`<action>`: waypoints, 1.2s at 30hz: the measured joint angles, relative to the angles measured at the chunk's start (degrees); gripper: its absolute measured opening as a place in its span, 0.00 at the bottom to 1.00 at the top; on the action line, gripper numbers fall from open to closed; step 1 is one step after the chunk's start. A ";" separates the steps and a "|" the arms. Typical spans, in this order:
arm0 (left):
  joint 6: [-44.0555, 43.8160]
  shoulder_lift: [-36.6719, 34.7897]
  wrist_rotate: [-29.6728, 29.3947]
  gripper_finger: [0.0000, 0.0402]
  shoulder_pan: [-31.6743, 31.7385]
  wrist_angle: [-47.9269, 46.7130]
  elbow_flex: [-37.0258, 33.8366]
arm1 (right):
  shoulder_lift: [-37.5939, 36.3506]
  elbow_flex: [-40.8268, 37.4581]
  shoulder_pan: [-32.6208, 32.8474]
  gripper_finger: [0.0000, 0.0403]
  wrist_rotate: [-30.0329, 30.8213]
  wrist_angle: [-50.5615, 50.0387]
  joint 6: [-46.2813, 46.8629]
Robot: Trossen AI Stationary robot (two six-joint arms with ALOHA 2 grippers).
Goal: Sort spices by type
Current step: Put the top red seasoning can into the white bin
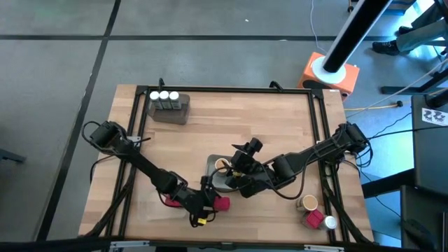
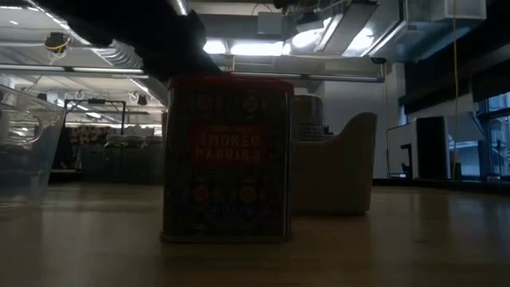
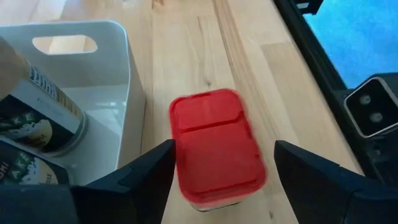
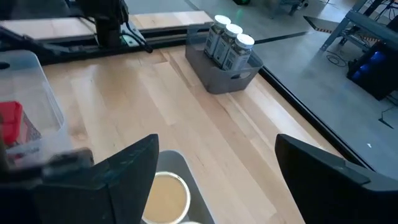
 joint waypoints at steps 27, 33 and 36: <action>-2.32 -0.05 -0.75 0.65 0.32 -1.05 -0.29 | 0.06 0.00 -0.02 0.80 -0.01 0.10 0.00; -3.23 1.56 -0.82 0.65 0.42 -0.78 -0.29 | 0.06 0.00 -0.02 0.80 -0.01 0.17 0.02; -3.31 2.54 -0.92 0.65 0.52 -0.98 -0.29 | 0.06 0.00 -0.02 0.80 -0.01 0.19 0.02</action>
